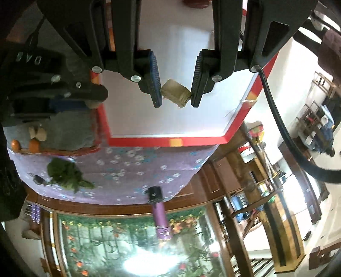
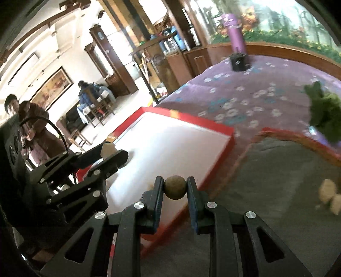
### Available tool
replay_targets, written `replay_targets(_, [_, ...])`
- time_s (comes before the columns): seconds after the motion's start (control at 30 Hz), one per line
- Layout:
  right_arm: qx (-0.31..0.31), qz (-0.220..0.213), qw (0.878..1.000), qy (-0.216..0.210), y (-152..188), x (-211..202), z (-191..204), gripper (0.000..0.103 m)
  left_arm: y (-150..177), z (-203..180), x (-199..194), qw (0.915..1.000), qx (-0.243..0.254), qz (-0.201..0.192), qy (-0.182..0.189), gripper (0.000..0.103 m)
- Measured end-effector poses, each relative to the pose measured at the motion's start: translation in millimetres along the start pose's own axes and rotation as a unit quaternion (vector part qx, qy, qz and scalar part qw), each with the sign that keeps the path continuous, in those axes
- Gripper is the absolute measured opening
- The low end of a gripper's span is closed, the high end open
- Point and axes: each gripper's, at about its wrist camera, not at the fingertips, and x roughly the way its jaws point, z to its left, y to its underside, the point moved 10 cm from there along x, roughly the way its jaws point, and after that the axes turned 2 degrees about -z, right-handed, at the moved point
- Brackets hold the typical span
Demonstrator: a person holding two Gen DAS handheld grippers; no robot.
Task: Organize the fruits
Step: 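Carry both items over the white tray and open both tools, then grasp a white cube with right tool while left tool grasps a white slice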
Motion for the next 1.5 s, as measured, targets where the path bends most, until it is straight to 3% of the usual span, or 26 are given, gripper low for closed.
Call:
replay_targets(0.43, [-0.006,0.043,0.999,-0.005,22.8,37.7,28.6,0.025,40.0,40.5,20.4,0.9972,-0.033,0.051,-0.043,0.026])
replay_targets(0.6, [0.013,0.024,0.999,-0.032,14.9,23.4,28.9,0.038,42.1,53.0,23.2,0.9948,-0.051,0.064,-0.062,0.056])
replay_targets(0.7, [0.015,0.003,0.999,-0.029,9.4,7.1,18.3,0.038,34.1,49.4,16.0,0.9957,-0.047,0.051,-0.061,0.058])
replay_targets(0.9, [0.055,-0.025,0.998,0.020,7.8,-35.6,-54.6,0.039,12.3,5.1,0.1,0.9993,-0.008,0.024,-0.029,0.062])
replay_targets(1.13, [0.114,-0.042,0.989,0.090,32.3,-97.5,-155.1,0.040,-10.8,-63.8,-11.8,0.9987,0.041,0.010,0.027,0.069])
replay_targets(1.3, [0.123,-0.037,0.984,0.121,45.3,-115.2,-191.0,0.042,-22.4,-112.2,-13.8,0.9946,0.072,0.019,0.073,0.069])
replay_targets(1.5, [0.119,-0.015,0.985,0.120,42.1,-93.5,-203.2,0.046,-27.5,-146.6,-13.0,0.9910,0.080,0.038,0.101,0.069])
